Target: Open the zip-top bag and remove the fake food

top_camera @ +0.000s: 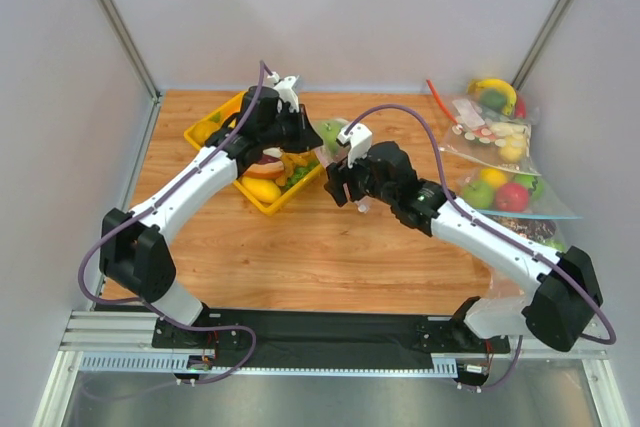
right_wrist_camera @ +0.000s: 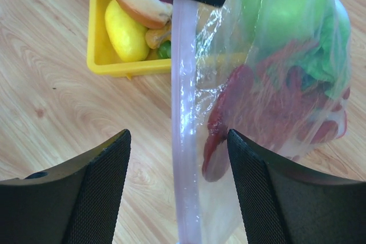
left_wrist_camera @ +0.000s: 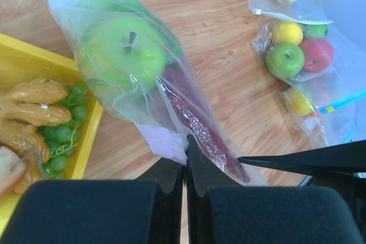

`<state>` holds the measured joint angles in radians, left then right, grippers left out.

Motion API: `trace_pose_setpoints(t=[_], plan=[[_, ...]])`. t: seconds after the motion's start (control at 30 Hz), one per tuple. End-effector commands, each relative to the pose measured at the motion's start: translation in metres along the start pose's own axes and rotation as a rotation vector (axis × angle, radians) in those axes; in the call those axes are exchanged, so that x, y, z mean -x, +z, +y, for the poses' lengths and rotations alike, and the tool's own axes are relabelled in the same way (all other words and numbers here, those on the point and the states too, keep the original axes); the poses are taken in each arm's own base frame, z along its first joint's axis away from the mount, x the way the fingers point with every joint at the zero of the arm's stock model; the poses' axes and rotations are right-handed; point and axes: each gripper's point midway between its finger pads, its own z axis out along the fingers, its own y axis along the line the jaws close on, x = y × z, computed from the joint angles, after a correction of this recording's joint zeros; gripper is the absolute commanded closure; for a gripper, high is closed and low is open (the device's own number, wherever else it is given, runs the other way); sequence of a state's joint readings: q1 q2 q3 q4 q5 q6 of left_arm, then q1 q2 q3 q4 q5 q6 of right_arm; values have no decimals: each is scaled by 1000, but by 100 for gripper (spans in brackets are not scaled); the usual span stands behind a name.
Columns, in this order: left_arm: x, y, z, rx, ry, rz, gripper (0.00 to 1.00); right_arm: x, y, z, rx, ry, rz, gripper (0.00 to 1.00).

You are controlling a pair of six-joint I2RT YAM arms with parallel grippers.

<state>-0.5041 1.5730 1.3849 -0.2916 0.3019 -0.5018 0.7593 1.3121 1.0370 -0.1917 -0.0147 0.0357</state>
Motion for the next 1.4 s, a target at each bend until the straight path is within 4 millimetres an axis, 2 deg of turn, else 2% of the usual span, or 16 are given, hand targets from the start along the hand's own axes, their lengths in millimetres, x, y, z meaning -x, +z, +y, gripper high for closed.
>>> trace_pose_setpoints(t=[0.0,0.07,0.17,0.2,0.3,0.33,0.37,0.47,0.5,0.6,0.7,0.8,0.97,1.03,1.17,1.37], plan=[[34,-13,-21,-52,65,-77,100,17,4,-9,-69,-31,-28,30],[33,-13,-21,-47,69,-68,100,10,9,-13,-94,-32,3,32],[35,-14,-21,-42,82,-69,100,8,11,-17,-116,-36,32,55],[37,-14,-21,-42,89,-74,100,9,12,-17,-118,-37,37,74],[40,-15,-25,-66,109,-83,100,13,11,-18,-132,-23,37,98],[42,-15,-27,-73,117,-89,100,17,10,-19,-141,-16,30,100],[44,-17,-30,-81,126,-93,100,19,10,-19,-145,-12,30,100],[59,-28,-38,-92,196,-137,70,31,7,-26,-198,25,6,100],[71,-40,-46,-103,224,-185,52,35,9,-28,-212,48,1,100],[86,-60,-51,-85,301,-268,32,59,6,-36,-272,97,-33,100],[101,-94,-62,-71,387,-380,27,76,14,-38,-301,165,-45,100],[90,-100,-63,-58,452,-407,27,102,17,-38,-313,253,-103,100],[51,-92,-62,-71,536,-380,27,133,18,-47,-376,381,-182,100],[46,-95,-64,-80,557,-393,27,144,16,-50,-387,422,-212,100],[19,-86,-59,-99,586,-355,26,155,9,-54,-406,528,-262,100],[11,-83,-65,-132,626,-386,26,166,1,-48,-351,637,-320,100]])
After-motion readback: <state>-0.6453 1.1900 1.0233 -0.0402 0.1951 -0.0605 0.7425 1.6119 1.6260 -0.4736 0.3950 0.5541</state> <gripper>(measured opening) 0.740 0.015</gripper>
